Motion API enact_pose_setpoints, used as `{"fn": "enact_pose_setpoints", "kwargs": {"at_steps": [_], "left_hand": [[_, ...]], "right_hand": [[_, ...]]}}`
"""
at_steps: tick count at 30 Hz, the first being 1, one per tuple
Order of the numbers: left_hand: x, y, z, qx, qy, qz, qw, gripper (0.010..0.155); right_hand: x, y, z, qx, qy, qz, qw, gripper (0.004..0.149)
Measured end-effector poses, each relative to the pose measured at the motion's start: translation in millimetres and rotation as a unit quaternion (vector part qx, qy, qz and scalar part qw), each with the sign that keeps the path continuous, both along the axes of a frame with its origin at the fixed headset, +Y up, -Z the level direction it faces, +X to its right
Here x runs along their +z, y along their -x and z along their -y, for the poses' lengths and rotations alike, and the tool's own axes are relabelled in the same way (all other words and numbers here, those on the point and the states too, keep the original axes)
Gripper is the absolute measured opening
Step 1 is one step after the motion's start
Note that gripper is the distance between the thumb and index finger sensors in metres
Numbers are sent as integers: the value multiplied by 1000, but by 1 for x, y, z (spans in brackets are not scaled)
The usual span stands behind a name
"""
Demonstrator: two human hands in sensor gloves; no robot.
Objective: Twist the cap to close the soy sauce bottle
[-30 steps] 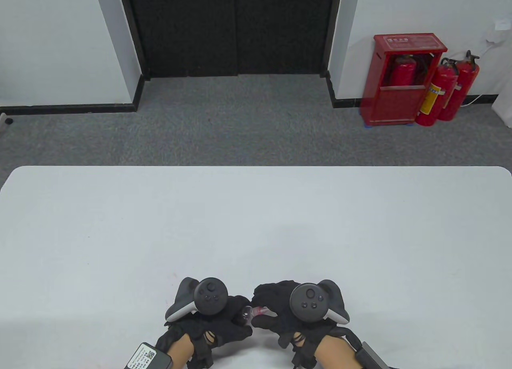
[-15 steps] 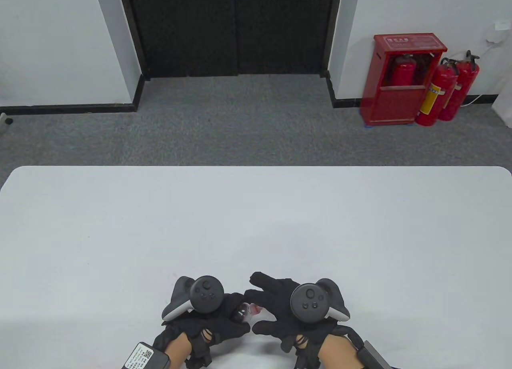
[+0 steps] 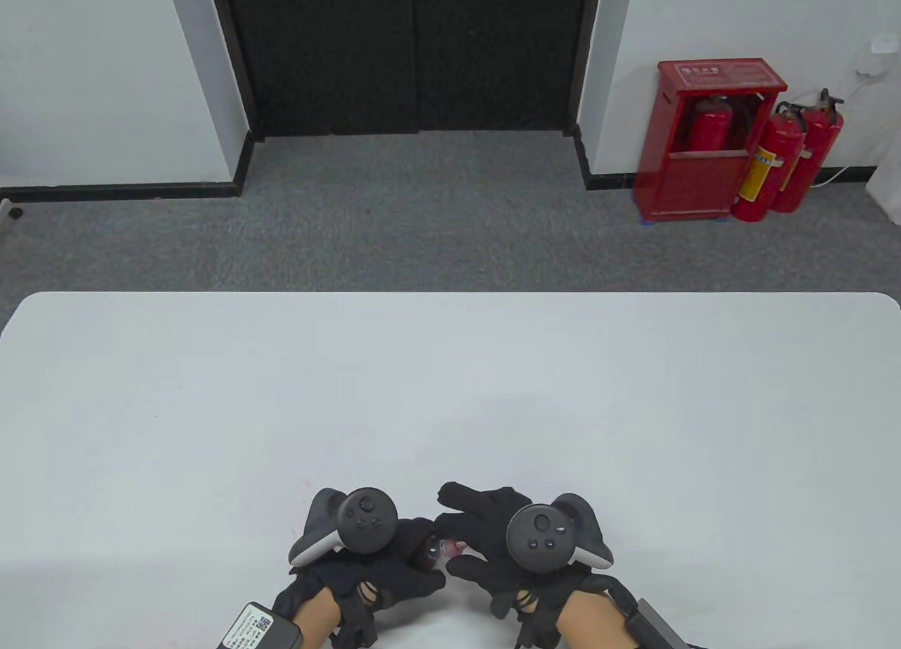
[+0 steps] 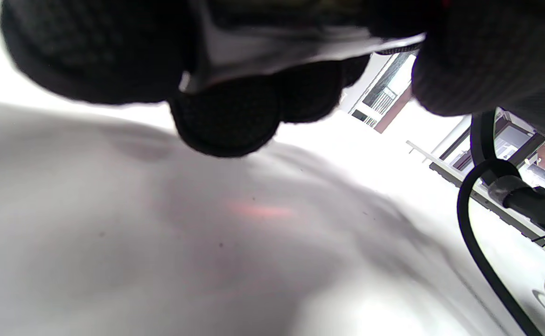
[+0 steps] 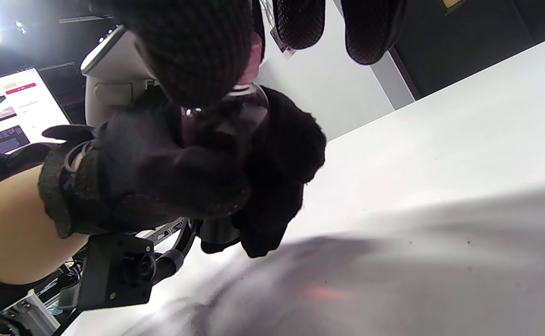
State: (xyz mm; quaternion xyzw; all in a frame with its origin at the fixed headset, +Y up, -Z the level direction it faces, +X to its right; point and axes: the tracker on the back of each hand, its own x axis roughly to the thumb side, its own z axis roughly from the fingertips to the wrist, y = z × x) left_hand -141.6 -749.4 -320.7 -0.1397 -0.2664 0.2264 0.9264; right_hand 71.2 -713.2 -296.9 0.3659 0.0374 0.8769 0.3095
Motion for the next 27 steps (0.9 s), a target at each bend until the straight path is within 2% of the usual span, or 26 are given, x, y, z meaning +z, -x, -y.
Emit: {"fn": "enact_pose_setpoints", "kwargs": {"at_steps": [13,20,27], "left_hand": [[2,0,-2,-5,-8,1,1000,63],[3,-3,-1,-10,-4,14,1000,63],[7,-5,-9,-14,-53,28,998,60]], "right_hand": [[2,3,-1,4,-15,30,999,60],[5,8,-2,37,-34,31,998,59],[7,10,-5,39,-28,33,998,58]]}}
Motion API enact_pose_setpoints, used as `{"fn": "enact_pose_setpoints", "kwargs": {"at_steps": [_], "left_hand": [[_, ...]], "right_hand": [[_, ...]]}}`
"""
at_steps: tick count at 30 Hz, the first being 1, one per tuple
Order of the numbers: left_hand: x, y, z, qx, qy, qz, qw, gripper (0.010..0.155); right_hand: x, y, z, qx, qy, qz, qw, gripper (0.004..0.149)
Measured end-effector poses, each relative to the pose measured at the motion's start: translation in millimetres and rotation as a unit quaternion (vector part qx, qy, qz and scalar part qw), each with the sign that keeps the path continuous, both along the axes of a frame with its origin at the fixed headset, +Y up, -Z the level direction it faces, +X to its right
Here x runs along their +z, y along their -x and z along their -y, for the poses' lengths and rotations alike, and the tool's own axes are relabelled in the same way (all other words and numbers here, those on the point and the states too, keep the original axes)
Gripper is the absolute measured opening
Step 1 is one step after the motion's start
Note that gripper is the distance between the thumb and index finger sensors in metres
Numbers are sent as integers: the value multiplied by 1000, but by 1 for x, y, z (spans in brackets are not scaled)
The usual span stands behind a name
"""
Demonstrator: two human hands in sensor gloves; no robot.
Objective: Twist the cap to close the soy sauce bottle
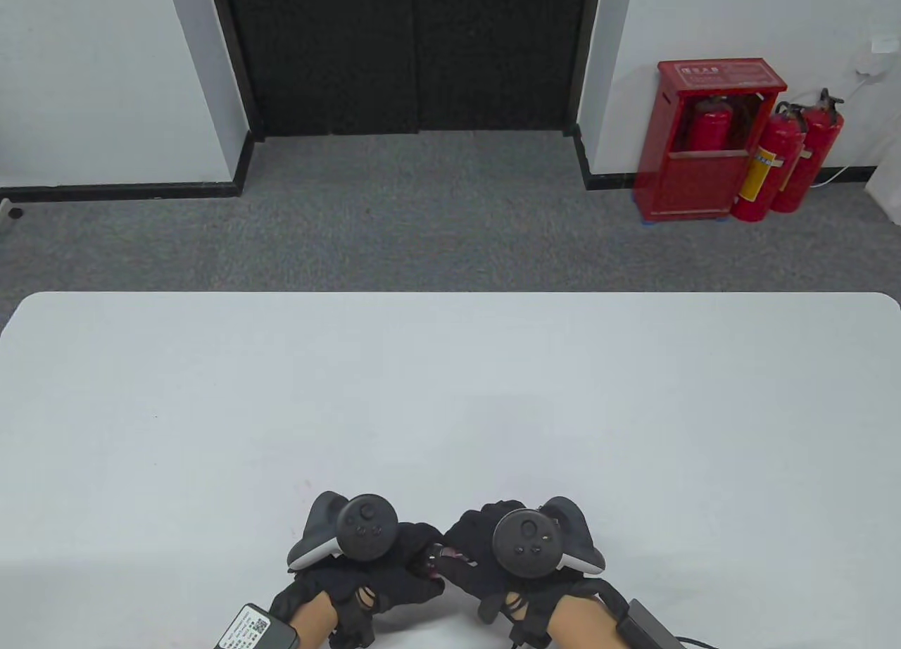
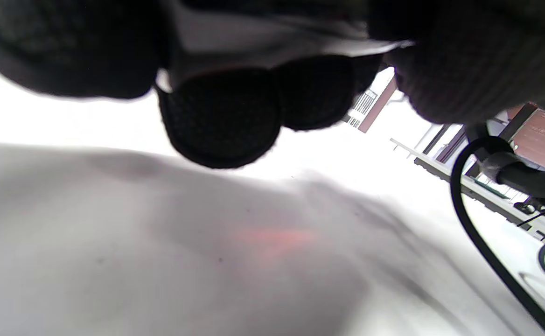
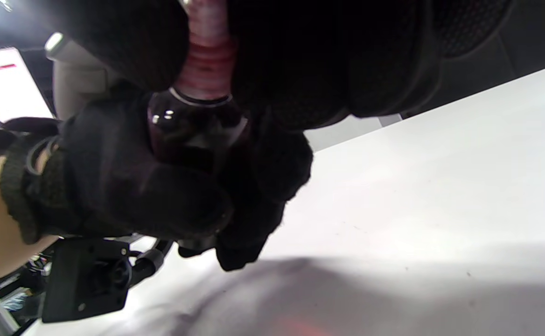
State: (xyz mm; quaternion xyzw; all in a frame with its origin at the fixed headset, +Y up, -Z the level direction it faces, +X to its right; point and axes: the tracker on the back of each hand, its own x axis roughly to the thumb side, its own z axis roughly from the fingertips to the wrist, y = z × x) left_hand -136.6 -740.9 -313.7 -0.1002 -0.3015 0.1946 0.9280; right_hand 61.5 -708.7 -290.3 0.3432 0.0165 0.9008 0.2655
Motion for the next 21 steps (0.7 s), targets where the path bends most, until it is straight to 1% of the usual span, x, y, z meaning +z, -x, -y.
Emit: {"fn": "enact_pose_setpoints", "kwargs": {"at_steps": [1,3,4,6,7,8,9,13,16,17,18,19,20,21], "left_hand": [[0,0,-1,-10,-9,1,1000,57],[1,0,-4,-31,-2,1,1000,55],[1,1,-7,-35,-7,-5,999,55],[1,0,-10,-37,-20,-14,999,55],[2,1,-11,-44,-28,-15,999,55],[3,0,-11,-40,-34,-16,999,55],[3,-1,-11,-41,-35,-15,998,55],[7,-3,-16,-36,-66,-34,997,54],[8,-4,-18,-44,-83,-42,995,55],[7,-4,-17,-48,-81,-39,995,55],[7,-3,-15,-43,-81,-44,995,56],[6,-1,-14,-29,-85,-56,994,57],[5,2,-14,-11,-91,-66,994,57],[4,4,-15,0,-92,-74,993,57]], "right_hand": [[-1,1,3,-2,8,7,1000,58],[-2,1,6,-21,31,18,999,58],[-4,0,7,-25,60,31,997,58],[-4,-1,8,-53,86,57,993,57],[-3,-1,6,-37,92,70,993,57],[-2,-1,5,-33,82,74,993,57],[-2,-1,4,-20,93,73,993,57],[-3,-5,3,-45,107,97,989,56],[-5,-7,4,-35,128,93,987,57],[-5,-7,5,-27,129,90,987,58],[-4,-8,4,-25,113,97,988,58],[-4,-9,4,-34,100,109,988,59],[-3,-9,1,-64,78,115,988,58],[-3,-9,-1,-71,76,117,988,59]]}}
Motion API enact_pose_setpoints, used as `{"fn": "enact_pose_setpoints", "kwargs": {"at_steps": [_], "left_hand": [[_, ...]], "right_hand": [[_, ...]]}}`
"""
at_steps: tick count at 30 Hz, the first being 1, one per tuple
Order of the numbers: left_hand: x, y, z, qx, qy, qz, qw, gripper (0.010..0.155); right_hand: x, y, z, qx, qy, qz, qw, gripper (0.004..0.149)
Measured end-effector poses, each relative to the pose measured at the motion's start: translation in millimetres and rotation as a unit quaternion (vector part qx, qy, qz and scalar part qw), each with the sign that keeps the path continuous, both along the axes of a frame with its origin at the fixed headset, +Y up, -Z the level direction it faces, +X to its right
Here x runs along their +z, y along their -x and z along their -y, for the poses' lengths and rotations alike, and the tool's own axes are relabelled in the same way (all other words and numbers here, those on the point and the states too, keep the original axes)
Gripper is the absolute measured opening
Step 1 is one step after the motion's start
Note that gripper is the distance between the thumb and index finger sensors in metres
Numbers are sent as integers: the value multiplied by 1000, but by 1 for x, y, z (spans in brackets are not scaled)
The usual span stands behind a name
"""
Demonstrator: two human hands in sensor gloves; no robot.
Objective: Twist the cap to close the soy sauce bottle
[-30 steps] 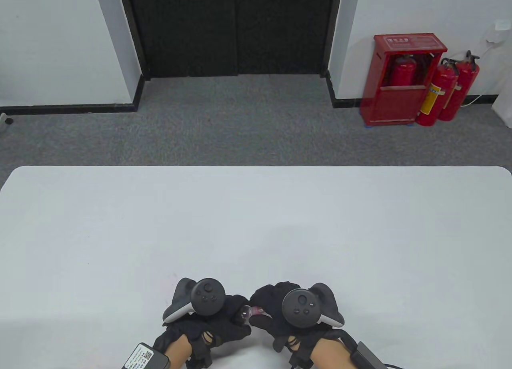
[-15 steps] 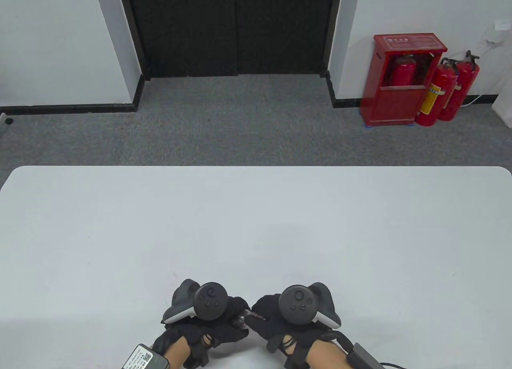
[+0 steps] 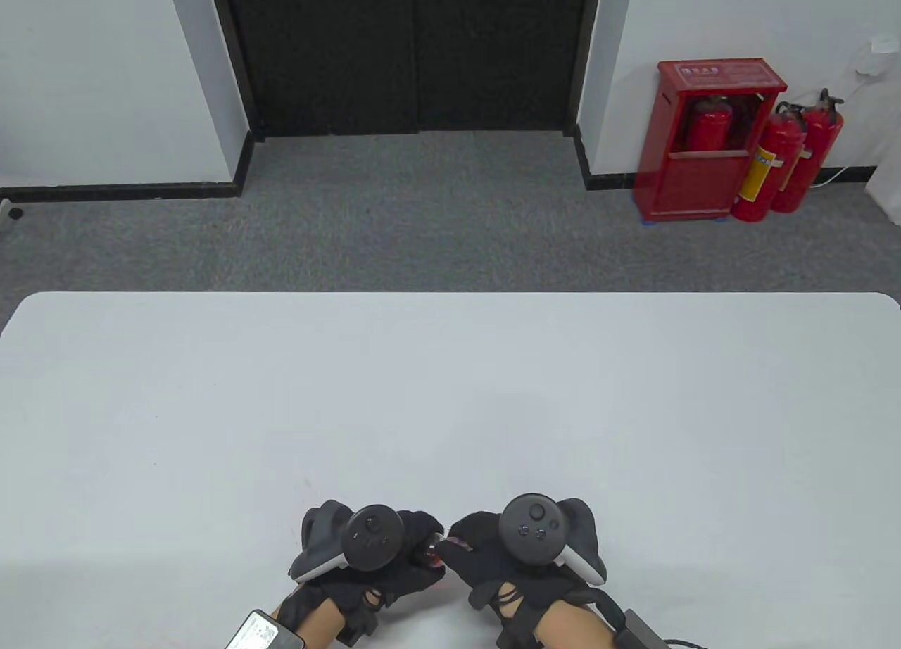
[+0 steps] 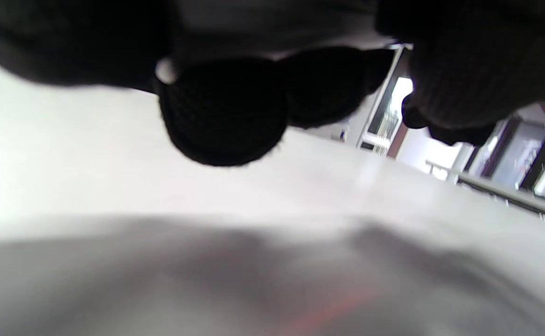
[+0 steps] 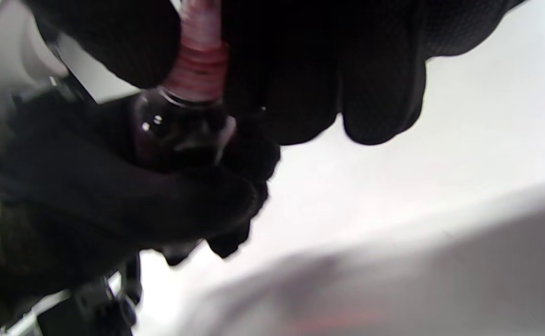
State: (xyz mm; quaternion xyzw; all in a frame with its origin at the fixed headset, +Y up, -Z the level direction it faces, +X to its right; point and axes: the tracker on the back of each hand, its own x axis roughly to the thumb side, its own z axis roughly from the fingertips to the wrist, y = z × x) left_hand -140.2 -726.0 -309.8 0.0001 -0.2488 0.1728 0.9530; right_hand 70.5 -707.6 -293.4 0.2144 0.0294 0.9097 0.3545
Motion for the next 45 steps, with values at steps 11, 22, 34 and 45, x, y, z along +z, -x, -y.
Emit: {"fn": "enact_pose_setpoints", "kwargs": {"at_steps": [11,22,34,45], "left_hand": [[-10,26,6,95,43,-56,993,61],[-15,23,25,107,90,-73,988,79],[-26,30,-1,220,108,-145,959,77],[-112,0,-15,217,199,-247,923,78]], "right_hand": [[-34,-63,14,6,46,47,998,74],[-49,-66,52,114,171,-2,979,82],[-47,-70,39,89,176,9,980,82],[-46,-81,32,70,194,31,978,83]]}}
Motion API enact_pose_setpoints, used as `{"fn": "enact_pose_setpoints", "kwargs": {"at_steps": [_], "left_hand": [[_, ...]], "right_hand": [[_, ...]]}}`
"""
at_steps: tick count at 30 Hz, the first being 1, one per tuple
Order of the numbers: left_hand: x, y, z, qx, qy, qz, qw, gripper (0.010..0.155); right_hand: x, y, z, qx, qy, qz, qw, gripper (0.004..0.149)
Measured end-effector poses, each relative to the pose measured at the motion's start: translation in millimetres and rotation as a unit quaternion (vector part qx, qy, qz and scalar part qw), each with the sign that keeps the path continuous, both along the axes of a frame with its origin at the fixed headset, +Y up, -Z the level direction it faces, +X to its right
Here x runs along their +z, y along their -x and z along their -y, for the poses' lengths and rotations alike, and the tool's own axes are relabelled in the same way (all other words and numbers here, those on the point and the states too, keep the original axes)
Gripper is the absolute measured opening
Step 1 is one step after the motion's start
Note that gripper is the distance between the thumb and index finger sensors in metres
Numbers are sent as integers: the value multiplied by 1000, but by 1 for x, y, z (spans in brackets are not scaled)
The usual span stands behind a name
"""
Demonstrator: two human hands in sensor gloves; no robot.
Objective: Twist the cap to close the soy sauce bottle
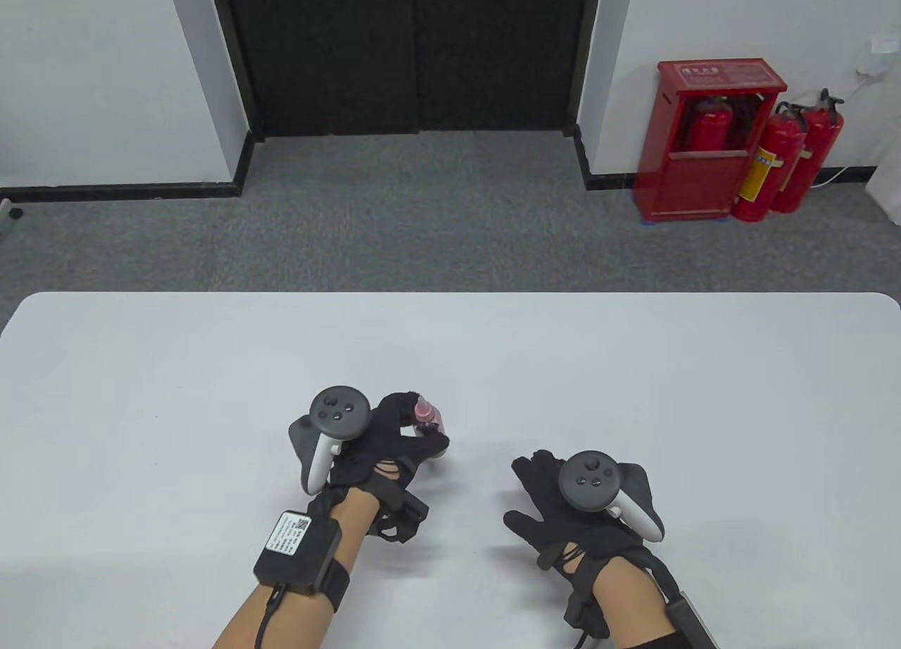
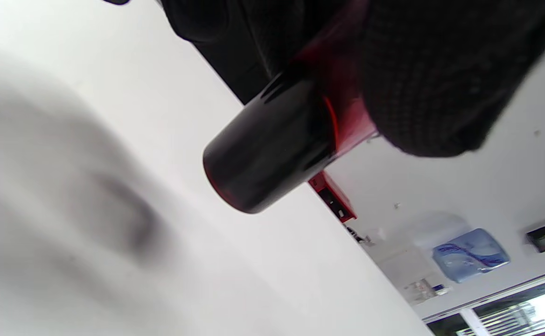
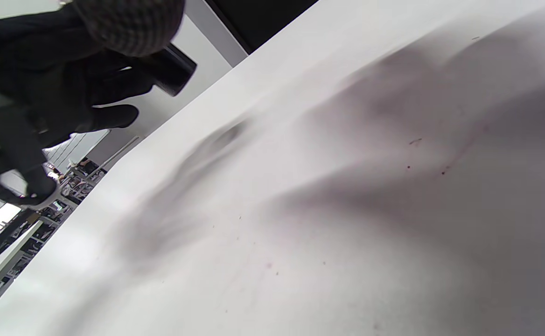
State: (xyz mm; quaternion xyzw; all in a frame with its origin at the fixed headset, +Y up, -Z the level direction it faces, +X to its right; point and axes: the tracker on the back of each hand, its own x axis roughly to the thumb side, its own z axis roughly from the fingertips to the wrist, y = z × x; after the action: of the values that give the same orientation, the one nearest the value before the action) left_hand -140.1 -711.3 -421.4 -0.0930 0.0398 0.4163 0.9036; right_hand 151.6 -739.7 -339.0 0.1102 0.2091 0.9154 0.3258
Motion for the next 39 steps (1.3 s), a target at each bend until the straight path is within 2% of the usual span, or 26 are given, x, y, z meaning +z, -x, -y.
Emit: {"fn": "enact_pose_setpoints", "kwargs": {"at_steps": [4,8,9,11,14,15,17,20,23,25,29,32,36,39], "left_hand": [[-12,-26,23,-14,37,7,999,77],[-13,-42,47,-59,40,14,997,77],[-14,-43,50,-49,31,6,998,77],[-14,-45,52,-36,47,14,998,77],[-14,-46,50,-55,36,22,998,78],[-13,-47,49,-52,38,32,997,81],[-11,-49,46,-51,51,80,994,105],[0,-40,32,-87,46,154,983,118],[16,-18,21,-139,-15,159,977,122],[25,-3,20,-160,-24,167,973,124],[43,26,32,-167,13,193,967,122],[52,37,44,-171,22,191,966,124],[55,35,52,-164,25,207,964,123],[60,30,49,-174,4,223,959,123]], "right_hand": [[-2,-6,-2,-12,8,9,1000,83],[-3,-10,-3,-20,2,18,1000,83],[-3,-10,-3,-21,4,17,1000,83],[-3,-11,-3,-19,5,19,1000,83],[-3,-11,-3,-21,5,19,1000,83],[-3,-11,-3,-21,6,20,1000,83],[-3,-12,-3,-19,10,21,1000,83],[-4,-13,-2,-16,15,23,999,83],[-6,-13,2,-12,23,23,999,83],[-7,-12,6,-8,31,21,999,83],[-9,-11,11,2,40,18,999,83],[-9,-9,11,9,37,16,999,83],[-8,-8,12,15,39,15,999,83],[-6,-9,12,16,43,18,999,83]]}}
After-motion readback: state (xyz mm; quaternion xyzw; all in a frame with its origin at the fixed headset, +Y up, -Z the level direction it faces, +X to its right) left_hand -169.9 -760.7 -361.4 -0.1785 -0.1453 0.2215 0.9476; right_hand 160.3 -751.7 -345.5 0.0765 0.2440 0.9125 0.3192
